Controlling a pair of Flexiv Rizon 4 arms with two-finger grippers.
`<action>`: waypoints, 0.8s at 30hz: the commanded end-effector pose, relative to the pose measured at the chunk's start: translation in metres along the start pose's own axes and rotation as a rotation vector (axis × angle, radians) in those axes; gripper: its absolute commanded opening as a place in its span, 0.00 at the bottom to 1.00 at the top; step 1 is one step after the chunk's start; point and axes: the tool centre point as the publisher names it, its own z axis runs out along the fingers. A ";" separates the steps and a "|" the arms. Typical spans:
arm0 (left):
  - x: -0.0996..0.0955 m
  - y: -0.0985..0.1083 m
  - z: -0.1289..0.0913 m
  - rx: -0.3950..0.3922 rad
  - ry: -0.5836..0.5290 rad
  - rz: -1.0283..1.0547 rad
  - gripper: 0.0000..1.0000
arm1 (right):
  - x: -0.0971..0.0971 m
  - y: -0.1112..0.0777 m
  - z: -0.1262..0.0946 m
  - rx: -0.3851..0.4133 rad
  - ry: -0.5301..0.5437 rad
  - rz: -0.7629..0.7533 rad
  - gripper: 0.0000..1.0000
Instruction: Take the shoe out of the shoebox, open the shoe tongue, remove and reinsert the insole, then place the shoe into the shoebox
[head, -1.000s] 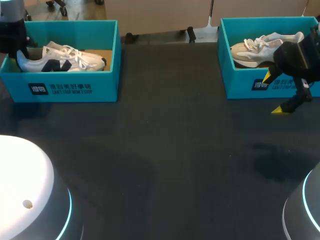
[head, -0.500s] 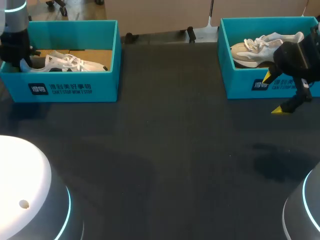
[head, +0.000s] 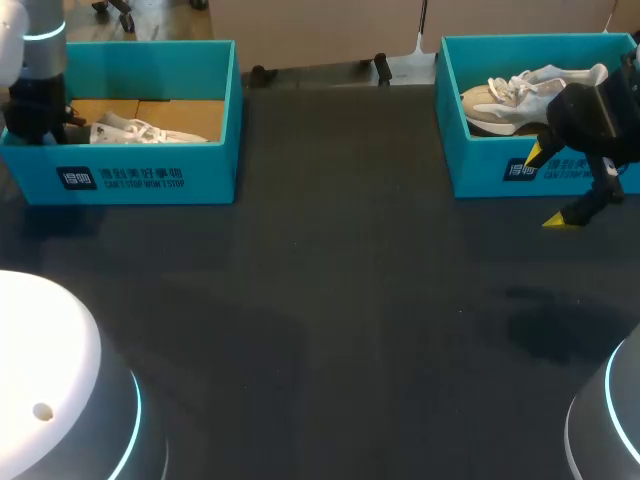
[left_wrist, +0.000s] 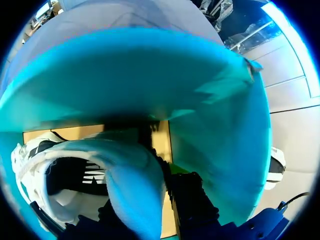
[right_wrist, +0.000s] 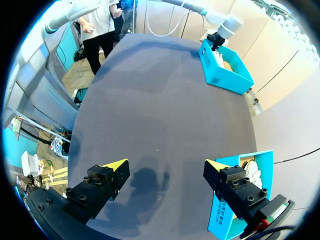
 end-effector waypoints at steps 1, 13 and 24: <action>-0.003 0.008 0.010 0.022 0.016 0.004 0.00 | -0.002 0.001 0.002 0.004 0.003 0.001 1.00; -0.002 0.003 0.005 0.034 0.022 0.027 0.65 | -0.002 0.001 0.002 0.004 0.003 0.001 1.00; -0.004 0.000 -0.027 0.011 -0.021 0.053 0.92 | -0.002 0.001 0.002 0.004 0.003 0.001 1.00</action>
